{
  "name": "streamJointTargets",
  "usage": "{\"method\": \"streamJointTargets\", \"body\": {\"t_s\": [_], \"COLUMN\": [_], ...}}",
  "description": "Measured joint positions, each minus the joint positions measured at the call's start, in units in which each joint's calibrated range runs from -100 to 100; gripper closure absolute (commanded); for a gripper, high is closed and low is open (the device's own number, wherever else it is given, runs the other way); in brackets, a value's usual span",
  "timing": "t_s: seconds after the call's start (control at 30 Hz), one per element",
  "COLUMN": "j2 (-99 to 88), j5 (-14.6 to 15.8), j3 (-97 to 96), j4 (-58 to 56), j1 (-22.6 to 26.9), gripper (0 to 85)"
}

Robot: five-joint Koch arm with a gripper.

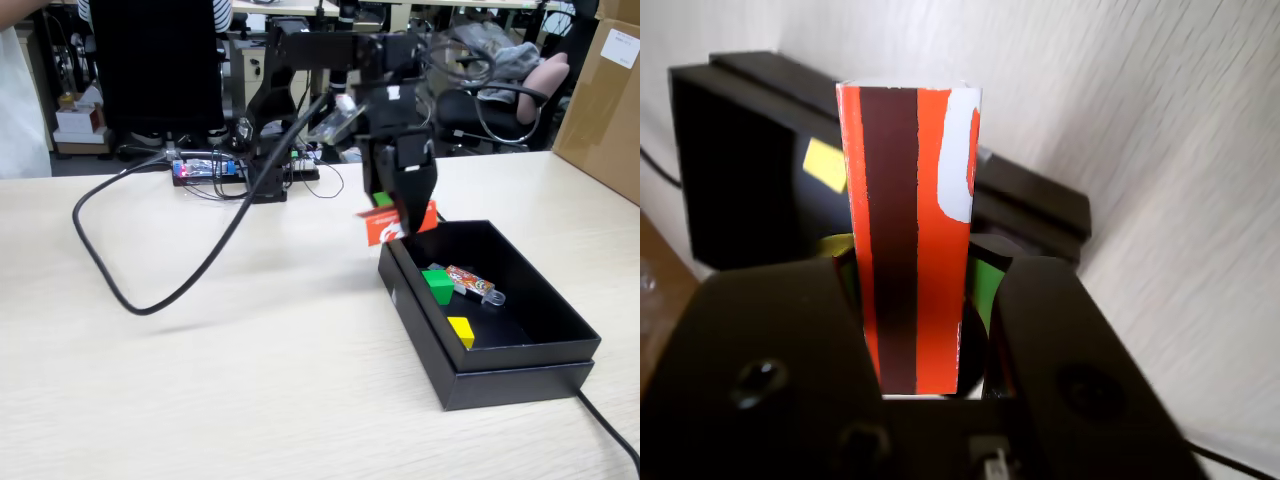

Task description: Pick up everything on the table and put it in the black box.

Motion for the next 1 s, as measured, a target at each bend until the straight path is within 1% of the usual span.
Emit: {"method": "streamJointTargets", "body": {"t_s": [0.2,0.27,0.4,0.47,0.53,0.57,0.67,0.93,0.97,1.0], "j2": [-1.14,1.27,8.11,15.20,17.99,20.27,25.71,28.63,28.88,29.01], "j5": [1.90,2.34,2.74,2.78,2.78,2.78,2.78,3.42,3.52,3.61], "j3": [0.00,2.10,7.76,9.22,10.41,11.05,10.96,11.05,11.05,10.96], "j4": [0.00,0.00,0.00,0.00,0.00,0.00,0.00,0.08,0.08,0.08], "j1": [5.62,6.40,6.69,6.69,6.54,6.40,6.11,6.15,6.20,6.25], "gripper": [84.5,84.5,84.5,84.3,81.8,79.1,79.0,78.7,75.8,71.0]}}
